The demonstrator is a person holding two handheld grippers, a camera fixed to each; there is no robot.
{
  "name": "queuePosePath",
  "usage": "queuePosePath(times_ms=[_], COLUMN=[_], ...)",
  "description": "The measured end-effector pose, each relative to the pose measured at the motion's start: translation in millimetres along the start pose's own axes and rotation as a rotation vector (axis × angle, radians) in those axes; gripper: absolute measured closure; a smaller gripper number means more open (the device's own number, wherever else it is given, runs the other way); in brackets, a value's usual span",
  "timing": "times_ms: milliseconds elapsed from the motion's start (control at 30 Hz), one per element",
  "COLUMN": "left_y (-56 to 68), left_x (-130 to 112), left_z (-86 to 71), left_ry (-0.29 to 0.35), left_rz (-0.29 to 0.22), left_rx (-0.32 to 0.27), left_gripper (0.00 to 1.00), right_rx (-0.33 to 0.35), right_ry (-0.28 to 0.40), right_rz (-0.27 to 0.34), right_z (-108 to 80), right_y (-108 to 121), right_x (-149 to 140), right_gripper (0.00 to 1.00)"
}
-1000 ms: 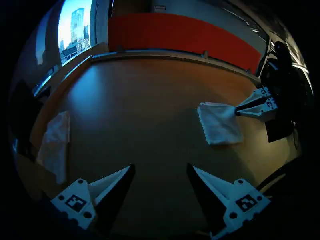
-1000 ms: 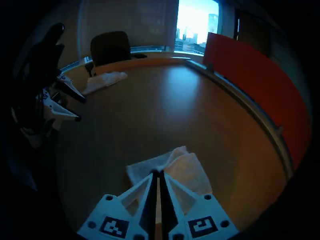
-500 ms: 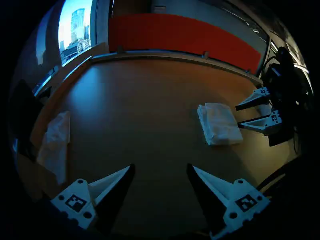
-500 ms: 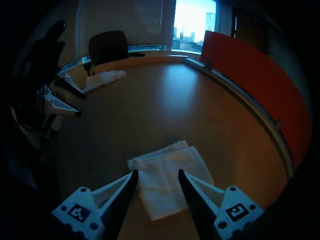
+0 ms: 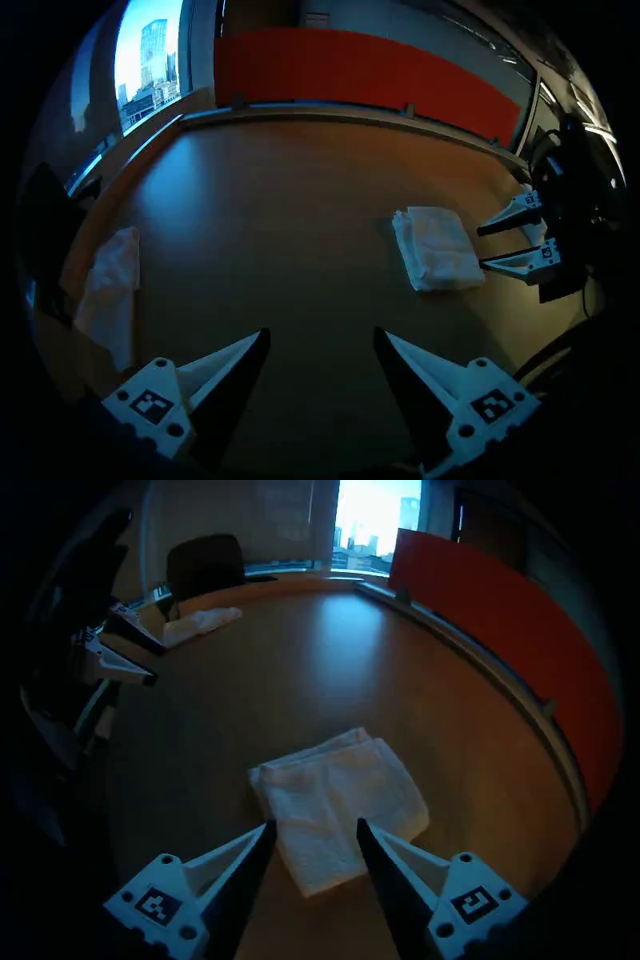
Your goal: Fold towel
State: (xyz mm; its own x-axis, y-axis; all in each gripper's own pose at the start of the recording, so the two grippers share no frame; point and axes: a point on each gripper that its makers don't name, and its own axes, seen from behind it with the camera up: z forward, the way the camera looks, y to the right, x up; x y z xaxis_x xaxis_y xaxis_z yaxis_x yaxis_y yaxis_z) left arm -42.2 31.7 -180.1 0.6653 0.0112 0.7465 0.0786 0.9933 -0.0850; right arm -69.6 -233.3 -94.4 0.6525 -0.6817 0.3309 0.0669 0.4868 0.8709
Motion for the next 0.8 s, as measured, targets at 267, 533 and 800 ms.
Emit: queuePosePath(times_ms=[267, 533, 800], left_y=[0.0, 0.3, 1.5], left_x=[-2.1, -3.1, -4.3], left_z=[-0.2, -0.5, 0.1], left_ry=[-0.004, -0.006, -0.007], left_rz=[0.003, 0.003, 0.003], left_rx=[0.001, 0.0, -0.002], left_gripper=[0.05, 0.05, 0.04], right_rx=[-0.014, -0.022, -0.042], right_ry=[-0.035, -0.081, -0.117], right_rz=[0.027, 0.051, 0.086], right_z=[2.2, 6.0, 7.9], right_y=[-0.8, -5.7, -3.2], right_x=[-24.2, -52.3, -71.5], right_gripper=[0.23, 0.23, 0.27])
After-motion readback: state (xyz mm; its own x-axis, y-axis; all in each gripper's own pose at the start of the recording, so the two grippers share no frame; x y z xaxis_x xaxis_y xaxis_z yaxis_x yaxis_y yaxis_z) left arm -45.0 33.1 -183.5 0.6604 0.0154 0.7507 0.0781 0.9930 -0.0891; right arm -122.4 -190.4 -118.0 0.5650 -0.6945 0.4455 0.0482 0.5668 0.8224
